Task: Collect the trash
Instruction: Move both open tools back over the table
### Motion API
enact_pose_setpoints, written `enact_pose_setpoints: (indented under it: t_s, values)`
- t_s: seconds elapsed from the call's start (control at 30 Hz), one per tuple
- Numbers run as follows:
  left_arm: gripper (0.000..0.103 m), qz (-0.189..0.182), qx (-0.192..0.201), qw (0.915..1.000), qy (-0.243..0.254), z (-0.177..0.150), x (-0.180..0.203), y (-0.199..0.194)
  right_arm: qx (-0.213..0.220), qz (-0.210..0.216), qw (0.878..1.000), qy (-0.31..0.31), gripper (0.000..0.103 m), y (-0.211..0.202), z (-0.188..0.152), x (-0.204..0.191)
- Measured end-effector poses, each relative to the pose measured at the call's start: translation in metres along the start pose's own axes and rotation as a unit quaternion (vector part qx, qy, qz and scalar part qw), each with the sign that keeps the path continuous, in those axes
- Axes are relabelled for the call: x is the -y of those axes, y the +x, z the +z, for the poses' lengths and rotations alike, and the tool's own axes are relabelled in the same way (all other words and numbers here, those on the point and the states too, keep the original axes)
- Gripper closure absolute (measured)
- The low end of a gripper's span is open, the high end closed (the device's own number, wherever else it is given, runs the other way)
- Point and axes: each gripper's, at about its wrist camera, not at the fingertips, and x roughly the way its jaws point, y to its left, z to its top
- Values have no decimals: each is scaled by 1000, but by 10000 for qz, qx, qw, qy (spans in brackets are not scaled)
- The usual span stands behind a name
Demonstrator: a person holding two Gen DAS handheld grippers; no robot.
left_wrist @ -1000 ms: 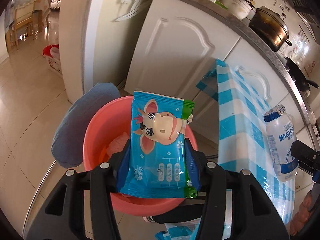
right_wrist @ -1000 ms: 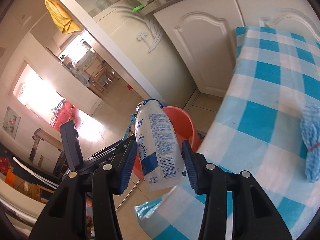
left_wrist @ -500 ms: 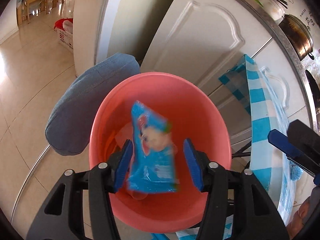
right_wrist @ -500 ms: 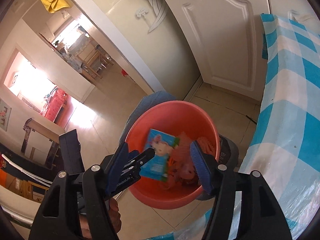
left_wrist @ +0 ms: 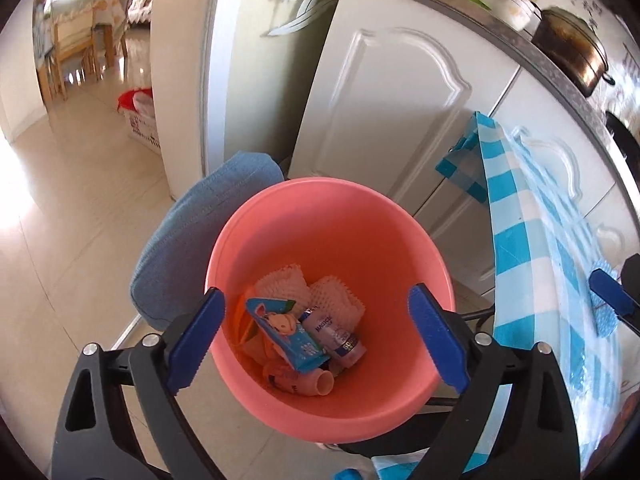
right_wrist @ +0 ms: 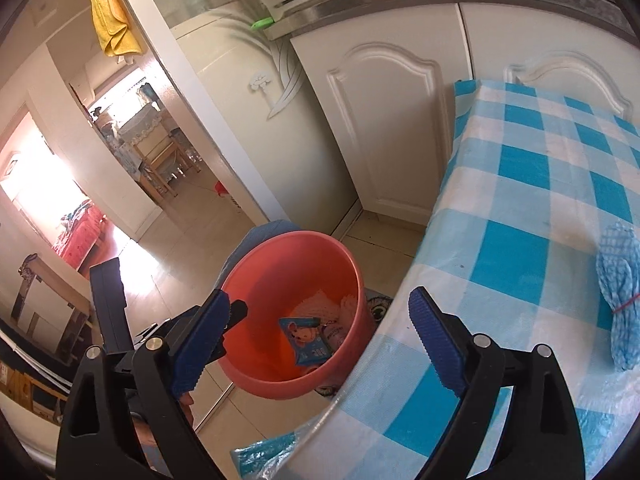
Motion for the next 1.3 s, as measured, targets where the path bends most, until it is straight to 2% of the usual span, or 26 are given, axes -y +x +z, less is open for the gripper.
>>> enact_pose_setpoints:
  t_s: [0.13, 0.33, 0.67, 0.83, 1.03, 1.3]
  values:
    - [7, 295, 252, 9988, 286, 0, 14, -15, 169, -113, 9998, 72, 12, -14, -7, 11]
    - [6, 350, 537, 9969, 463, 1, 35, -37, 467, -81, 9986, 224, 12, -40, -15, 30]
    - [6, 628, 1088, 9865, 1047, -1, 82, -72, 1006, -215, 9947, 91, 10, -83, -25, 43]
    - [6, 625, 1311, 9810, 1286, -5, 106, -90, 1332, -185, 9908, 139, 10, -109, -29, 53]
    - [4, 509, 1416, 9770, 1510, -11, 130, -107, 1721, -356, 9843, 176, 9, -142, -35, 66]
    - [4, 392, 1455, 9733, 1730, -24, 156, -120, 2478, -812, 9654, -77, 7, -189, -50, 75]
